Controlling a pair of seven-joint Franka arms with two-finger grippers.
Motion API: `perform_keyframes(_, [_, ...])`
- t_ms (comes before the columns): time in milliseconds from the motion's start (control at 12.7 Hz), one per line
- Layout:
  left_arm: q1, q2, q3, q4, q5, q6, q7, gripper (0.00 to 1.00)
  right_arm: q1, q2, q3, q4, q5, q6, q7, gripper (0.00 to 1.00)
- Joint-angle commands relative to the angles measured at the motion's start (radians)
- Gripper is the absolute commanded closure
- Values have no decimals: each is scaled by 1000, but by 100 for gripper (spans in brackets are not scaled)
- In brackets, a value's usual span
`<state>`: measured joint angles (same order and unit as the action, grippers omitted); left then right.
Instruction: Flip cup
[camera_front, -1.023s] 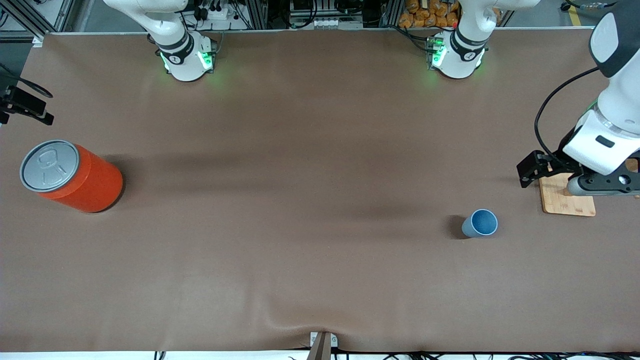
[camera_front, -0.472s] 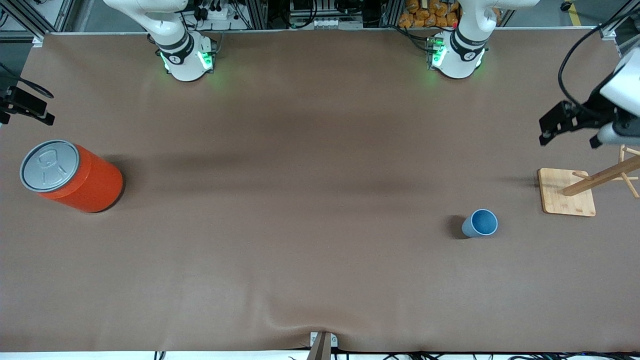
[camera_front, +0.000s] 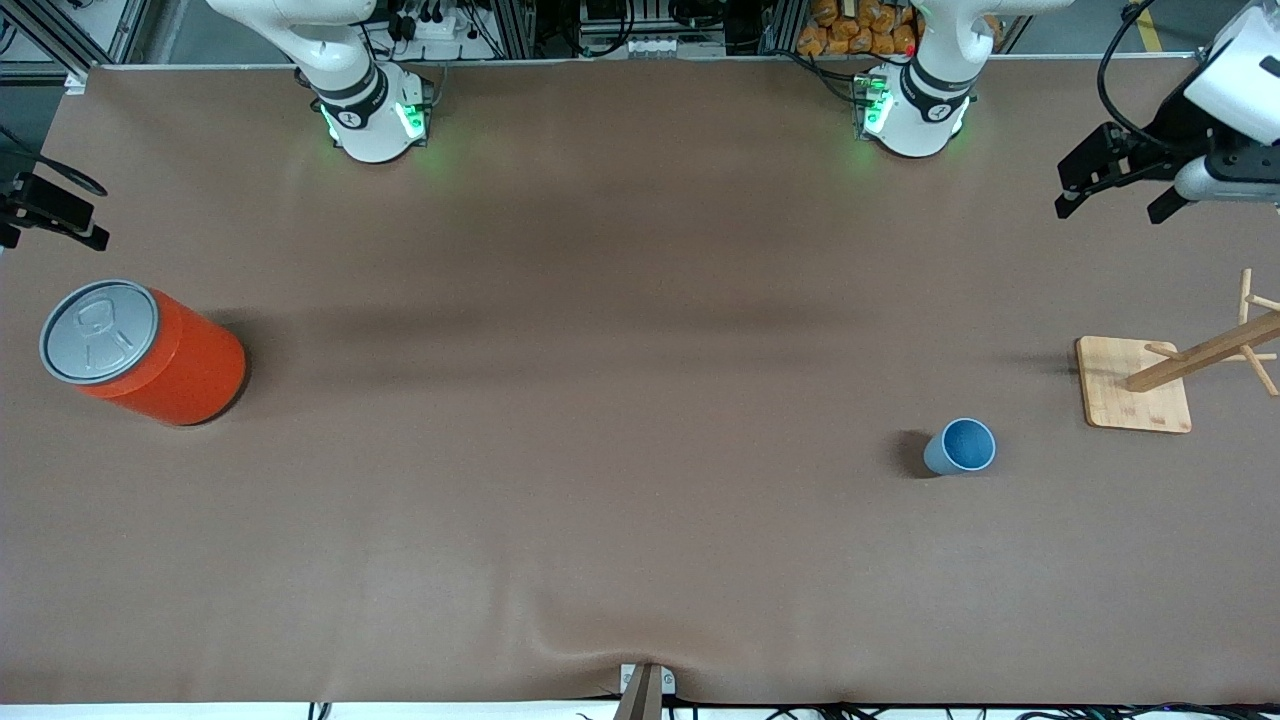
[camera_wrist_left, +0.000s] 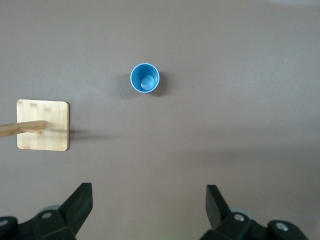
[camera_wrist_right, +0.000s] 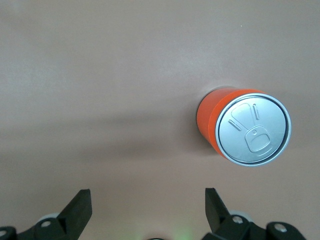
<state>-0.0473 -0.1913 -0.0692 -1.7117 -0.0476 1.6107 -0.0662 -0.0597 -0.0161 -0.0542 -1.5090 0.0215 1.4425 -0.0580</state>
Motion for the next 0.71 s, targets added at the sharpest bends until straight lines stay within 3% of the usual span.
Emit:
perform_keyframes(0, [26, -10, -15, 1, -5, -29, -6, 0, -14, 8, 10, 21, 5, -13, -3, 0])
perform_keyframes(630, [30, 27, -1, 69, 117, -100, -53, 0, -14, 7, 8, 23, 6, -11, -3, 0])
